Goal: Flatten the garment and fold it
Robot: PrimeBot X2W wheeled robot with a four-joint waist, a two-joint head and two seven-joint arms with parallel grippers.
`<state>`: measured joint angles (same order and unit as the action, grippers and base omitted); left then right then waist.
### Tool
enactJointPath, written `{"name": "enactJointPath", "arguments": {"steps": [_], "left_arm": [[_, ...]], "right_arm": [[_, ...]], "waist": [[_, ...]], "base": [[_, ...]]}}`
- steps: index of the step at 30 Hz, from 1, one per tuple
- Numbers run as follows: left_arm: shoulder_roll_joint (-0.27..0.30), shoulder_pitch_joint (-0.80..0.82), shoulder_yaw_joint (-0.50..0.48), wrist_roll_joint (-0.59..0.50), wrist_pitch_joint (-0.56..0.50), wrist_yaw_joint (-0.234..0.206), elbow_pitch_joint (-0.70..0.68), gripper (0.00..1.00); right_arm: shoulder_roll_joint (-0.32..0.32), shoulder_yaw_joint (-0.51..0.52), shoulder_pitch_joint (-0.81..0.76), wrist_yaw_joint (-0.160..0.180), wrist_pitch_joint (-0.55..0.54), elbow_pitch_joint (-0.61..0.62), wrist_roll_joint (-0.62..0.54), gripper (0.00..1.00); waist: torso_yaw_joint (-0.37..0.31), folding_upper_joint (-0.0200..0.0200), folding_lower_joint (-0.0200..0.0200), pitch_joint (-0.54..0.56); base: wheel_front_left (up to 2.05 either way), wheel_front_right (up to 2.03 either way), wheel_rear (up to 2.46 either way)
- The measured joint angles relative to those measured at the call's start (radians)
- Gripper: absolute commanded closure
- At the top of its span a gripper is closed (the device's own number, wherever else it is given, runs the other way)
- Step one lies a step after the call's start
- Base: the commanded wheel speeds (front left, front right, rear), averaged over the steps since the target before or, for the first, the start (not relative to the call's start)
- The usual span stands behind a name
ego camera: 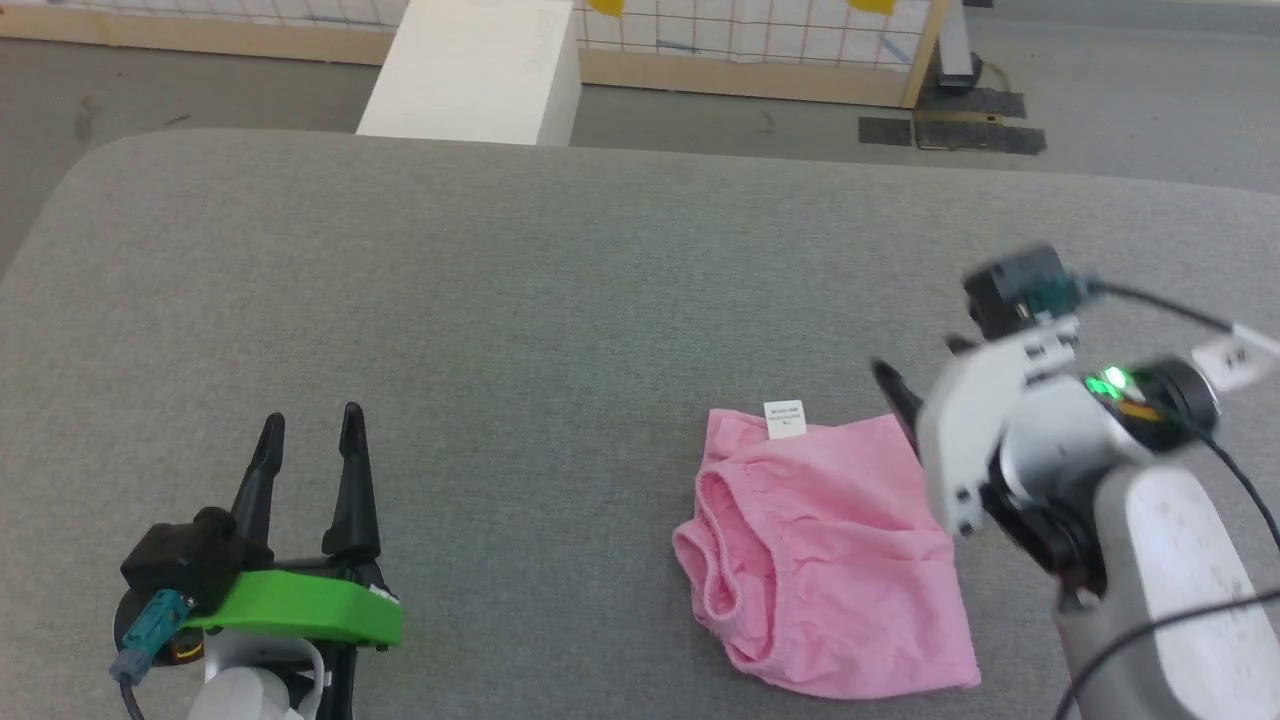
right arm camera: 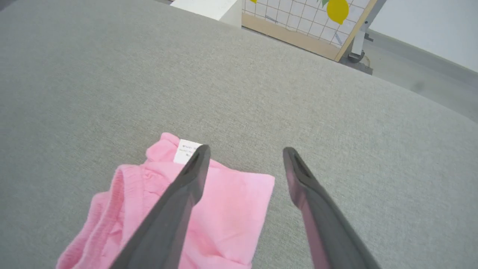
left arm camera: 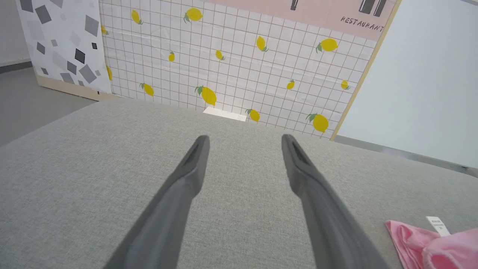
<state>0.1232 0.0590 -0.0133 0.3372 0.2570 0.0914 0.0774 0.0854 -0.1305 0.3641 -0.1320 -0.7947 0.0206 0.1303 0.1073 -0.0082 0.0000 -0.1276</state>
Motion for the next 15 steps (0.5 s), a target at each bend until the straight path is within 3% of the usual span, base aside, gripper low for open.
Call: {"name": "enactJointPath", "arguments": {"steps": [7, 15], "left_arm": [[0.000, -0.001, 0.001, -0.003, 0.000, 0.000, -0.003, 0.00], [0.000, 0.001, 0.007, -0.003, 0.000, 0.010, 0.005, 0.00]], "right_arm": [[-0.012, 0.058, -0.197, 0.000, -0.002, 0.011, -0.065, 0.00], [-0.030, 0.038, -0.234, 0.000, 0.022, -0.092, -0.088, 0.00]], "waist": [[-0.016, 0.0000, 0.0000, -0.018], [-0.002, 0.0000, 0.0000, -0.037]], "base": [[0.00, 0.00, 0.00], [0.00, 0.00, 0.00]]}}
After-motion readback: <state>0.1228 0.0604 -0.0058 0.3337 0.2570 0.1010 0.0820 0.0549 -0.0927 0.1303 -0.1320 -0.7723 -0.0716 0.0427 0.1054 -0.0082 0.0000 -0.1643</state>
